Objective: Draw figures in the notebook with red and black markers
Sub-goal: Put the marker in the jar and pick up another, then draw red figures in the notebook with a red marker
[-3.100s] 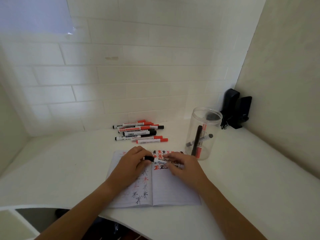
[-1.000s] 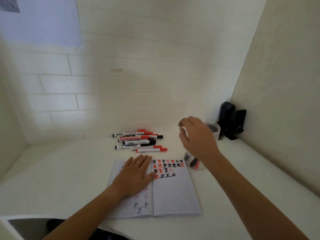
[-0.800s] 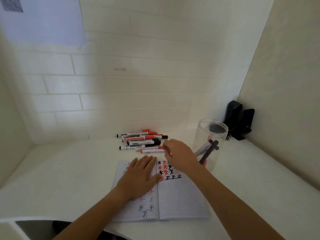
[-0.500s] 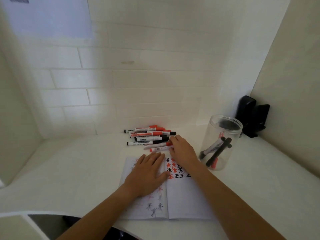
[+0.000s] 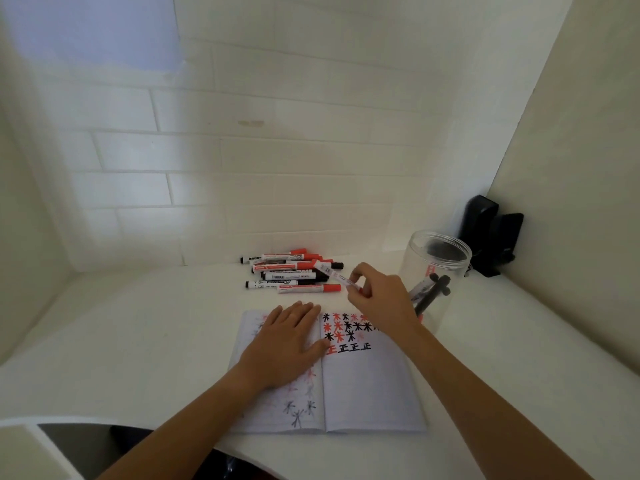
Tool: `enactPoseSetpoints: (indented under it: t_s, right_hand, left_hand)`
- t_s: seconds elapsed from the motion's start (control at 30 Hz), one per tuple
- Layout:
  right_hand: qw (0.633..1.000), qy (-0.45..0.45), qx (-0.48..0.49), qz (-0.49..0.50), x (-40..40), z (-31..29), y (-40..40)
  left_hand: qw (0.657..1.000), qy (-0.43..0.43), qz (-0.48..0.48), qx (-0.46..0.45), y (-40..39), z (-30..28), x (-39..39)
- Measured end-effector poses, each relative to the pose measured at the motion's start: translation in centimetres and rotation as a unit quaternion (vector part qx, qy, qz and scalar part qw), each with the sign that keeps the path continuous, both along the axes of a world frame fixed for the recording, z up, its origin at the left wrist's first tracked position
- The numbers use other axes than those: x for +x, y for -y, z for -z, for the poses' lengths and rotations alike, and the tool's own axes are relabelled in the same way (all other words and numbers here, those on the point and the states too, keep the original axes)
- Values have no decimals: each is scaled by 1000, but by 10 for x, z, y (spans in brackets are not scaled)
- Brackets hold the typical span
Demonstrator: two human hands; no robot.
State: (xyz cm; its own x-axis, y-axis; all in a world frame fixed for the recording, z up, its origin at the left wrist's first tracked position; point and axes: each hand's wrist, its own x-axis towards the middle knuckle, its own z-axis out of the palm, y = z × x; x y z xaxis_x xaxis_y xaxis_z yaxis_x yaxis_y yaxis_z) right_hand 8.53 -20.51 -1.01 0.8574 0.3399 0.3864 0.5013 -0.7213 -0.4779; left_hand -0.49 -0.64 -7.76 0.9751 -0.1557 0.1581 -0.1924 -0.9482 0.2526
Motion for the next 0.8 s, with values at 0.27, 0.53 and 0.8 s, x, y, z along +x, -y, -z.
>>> enactPoseSetpoints:
  t_s: [0.27,0.53,0.8]
  right_hand:
    - [924,-210,315,-60,-46,26,32]
    - [967,-159,185,-79,-53,38,40]
    - [978,149,-117,-87,-59,61,24]
  left_hand:
    - [1000,-4,0,-10,0,-1,-1]
    - [1000,-9,-4,-17,2,-4,-3]
    - [999,7,11,-36,-2,1,-1]
